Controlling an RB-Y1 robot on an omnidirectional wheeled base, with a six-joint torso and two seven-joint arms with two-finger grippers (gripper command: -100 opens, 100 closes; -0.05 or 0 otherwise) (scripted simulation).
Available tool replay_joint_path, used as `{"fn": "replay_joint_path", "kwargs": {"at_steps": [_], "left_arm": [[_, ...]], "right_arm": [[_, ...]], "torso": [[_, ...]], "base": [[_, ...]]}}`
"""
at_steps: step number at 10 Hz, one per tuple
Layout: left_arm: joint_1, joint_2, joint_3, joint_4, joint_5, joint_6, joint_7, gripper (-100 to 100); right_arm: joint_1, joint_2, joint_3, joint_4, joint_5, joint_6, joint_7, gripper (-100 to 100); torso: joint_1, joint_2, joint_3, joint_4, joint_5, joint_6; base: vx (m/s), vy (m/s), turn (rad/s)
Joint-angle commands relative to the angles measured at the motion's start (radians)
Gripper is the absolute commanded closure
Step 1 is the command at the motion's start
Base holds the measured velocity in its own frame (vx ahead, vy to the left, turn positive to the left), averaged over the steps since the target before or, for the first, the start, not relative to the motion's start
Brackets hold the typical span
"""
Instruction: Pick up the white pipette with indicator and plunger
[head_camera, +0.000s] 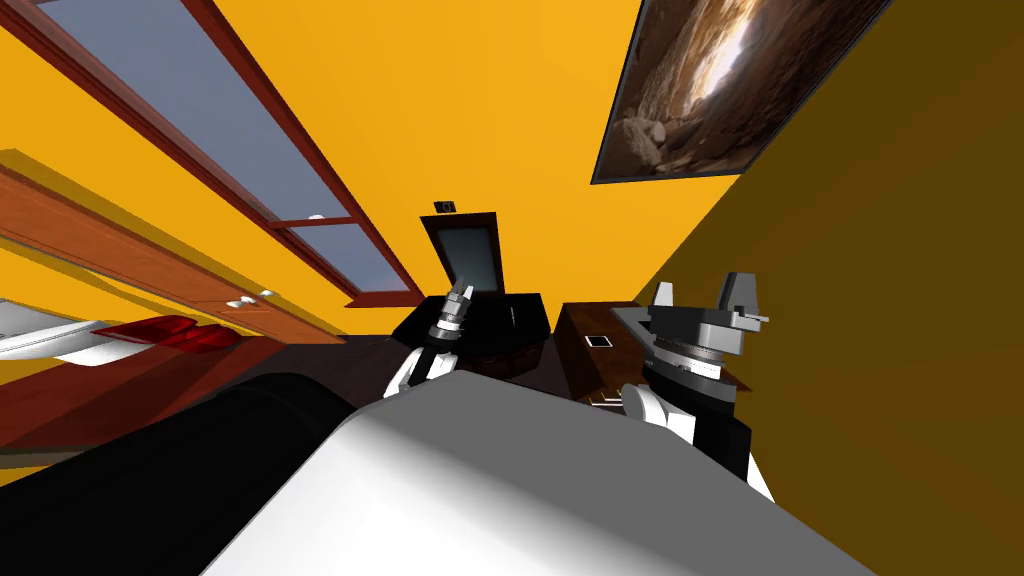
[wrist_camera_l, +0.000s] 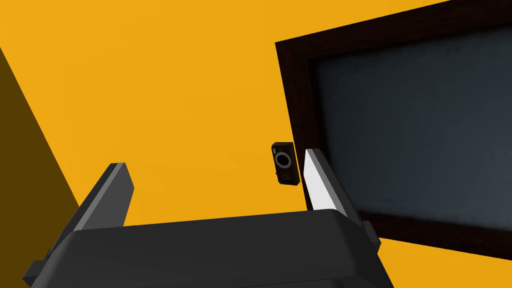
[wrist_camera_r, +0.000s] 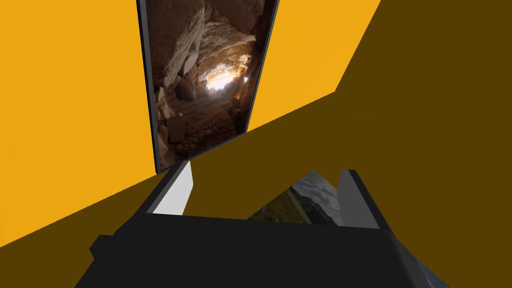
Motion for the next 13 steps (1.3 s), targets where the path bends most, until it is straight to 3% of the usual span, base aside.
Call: {"fn": "replay_joint_path", "kwargs": {"at_steps": [1,4,5,13], "left_arm": [[0.010,0.050,0.001,0.021,-0.047,-0.004,0.010,-100],[0.010,0.054,0.001,0.021,-0.047,-0.004,0.010,-100],[0.019,0.101,0.002,0.039,-0.091,-0.007,0.019,-100],[0.019,0.101,0.002,0.039,-0.091,-0.007,0.019,-100]], "right_arm": [[0.000,0.000,0.000,0.000,0.000,0.000,0.000,0],[0.000,0.000,0.000,0.000,0.000,0.000,0.000,0],[0.000,0.000,0.000,0.000,0.000,0.000,0.000,0],[0.000,0.000,0.000,0.000,0.000,0.000,0.000,0]], "torso": [[0.000,0.000,0.000,0.000,0.000,0.000],[-0.002,-0.002,-0.001,0.000,0.000,0.000],[-0.003,-0.002,-0.001,0.000,-0.001,0.000],[-0.004,-0.003,-0.002,-0.001,-0.001,0.000]], "base": [[-0.035,0.031,-0.155],[-0.015,0.012,-0.070],[-0.025,0.023,-0.117],[-0.004,0.003,-0.017]]}}
